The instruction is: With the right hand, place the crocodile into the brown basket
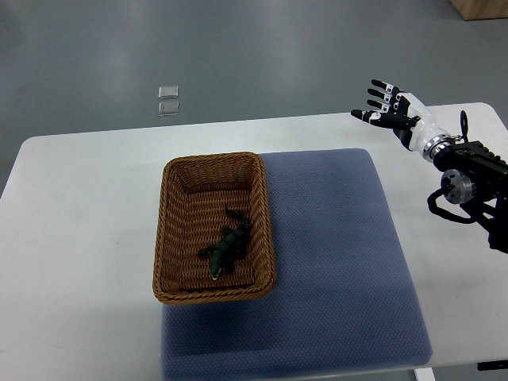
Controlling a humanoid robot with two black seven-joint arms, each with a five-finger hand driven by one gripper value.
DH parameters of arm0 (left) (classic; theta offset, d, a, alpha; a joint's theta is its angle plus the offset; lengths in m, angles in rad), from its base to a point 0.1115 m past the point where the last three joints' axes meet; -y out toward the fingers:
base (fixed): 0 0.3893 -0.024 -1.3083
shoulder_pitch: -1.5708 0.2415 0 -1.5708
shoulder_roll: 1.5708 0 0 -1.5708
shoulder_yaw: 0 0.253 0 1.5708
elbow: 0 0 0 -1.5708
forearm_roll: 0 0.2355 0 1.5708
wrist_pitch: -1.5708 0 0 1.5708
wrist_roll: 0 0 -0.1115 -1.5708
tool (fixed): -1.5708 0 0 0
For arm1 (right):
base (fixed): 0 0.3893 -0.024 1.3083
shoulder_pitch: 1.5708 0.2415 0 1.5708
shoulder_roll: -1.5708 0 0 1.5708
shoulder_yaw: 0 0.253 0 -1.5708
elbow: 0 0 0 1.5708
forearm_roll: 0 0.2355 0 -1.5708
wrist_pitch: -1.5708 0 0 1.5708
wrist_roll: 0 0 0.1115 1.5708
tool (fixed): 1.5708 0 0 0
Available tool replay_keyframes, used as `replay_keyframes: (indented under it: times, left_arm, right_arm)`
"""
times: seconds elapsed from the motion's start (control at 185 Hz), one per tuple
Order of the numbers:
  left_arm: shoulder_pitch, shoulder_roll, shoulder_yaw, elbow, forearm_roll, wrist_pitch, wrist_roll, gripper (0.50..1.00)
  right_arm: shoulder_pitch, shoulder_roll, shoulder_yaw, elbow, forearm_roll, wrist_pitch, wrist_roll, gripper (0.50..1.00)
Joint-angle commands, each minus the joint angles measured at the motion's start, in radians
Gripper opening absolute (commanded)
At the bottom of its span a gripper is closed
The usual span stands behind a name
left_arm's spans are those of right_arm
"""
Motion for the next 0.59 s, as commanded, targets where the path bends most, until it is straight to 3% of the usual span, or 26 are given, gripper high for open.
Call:
replay_keyframes:
  times: [0.0, 0.486, 0.583]
  left_arm:
    - [0.0, 0.0, 0.0, 0.0, 0.0, 0.0, 0.001, 1.0]
    - [0.0, 0.0, 0.002, 0.002, 0.0, 0.0, -0.001, 1.0]
    - [0.0, 0.0, 0.002, 0.0, 0.0, 0.0, -0.001, 1.0]
  right_arm:
    - [-0.009, -0.008, -0.001, 0.001, 0.055, 0.002, -0.011, 0.915]
    - [-0.031, -0.008, 0.003, 0.004, 0.059, -0.001, -0.001, 0.928]
    - [-0.031, -0.001, 0.003, 0.004, 0.055, -0.005, 0.033, 0.928]
